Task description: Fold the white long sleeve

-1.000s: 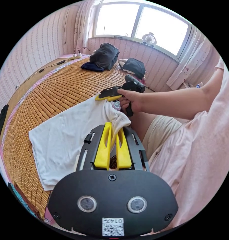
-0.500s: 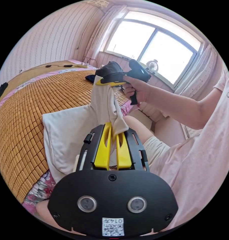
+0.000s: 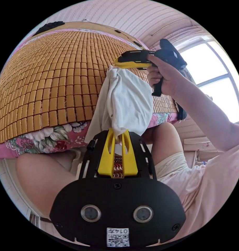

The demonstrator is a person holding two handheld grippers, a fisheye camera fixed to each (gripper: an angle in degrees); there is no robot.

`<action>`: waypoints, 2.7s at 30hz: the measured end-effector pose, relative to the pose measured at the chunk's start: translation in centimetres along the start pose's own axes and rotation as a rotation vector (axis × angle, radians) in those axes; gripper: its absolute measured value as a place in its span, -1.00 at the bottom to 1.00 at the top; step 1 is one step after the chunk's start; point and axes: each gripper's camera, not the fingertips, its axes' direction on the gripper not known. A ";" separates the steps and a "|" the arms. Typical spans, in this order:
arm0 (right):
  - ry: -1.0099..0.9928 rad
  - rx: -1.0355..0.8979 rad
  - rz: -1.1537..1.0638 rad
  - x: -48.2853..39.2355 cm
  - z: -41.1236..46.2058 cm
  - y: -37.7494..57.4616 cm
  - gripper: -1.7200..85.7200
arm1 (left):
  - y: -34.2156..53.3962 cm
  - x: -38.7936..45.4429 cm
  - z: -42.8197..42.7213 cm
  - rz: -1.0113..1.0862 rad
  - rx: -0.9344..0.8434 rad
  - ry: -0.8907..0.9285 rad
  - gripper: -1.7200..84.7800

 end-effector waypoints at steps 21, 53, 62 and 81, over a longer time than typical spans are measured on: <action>0.313 0.001 -0.551 -7.0 -6.6 -0.8 -0.94 | -1.8 -0.5 -1.3 0.041 -0.142 -0.135 -0.65; -0.061 0.386 -0.586 -1.3 -25.2 19.5 -0.93 | 14.0 13.1 -20.7 0.330 0.294 -0.314 -0.98; -0.225 0.497 -0.895 -12.2 -26.5 20.1 -0.93 | 23.8 13.0 -32.4 0.171 0.610 -0.434 -0.98; -0.206 0.174 -1.184 -51.1 -5.3 1.1 -0.87 | 29.6 -2.9 -52.5 -0.279 0.885 -0.870 -0.88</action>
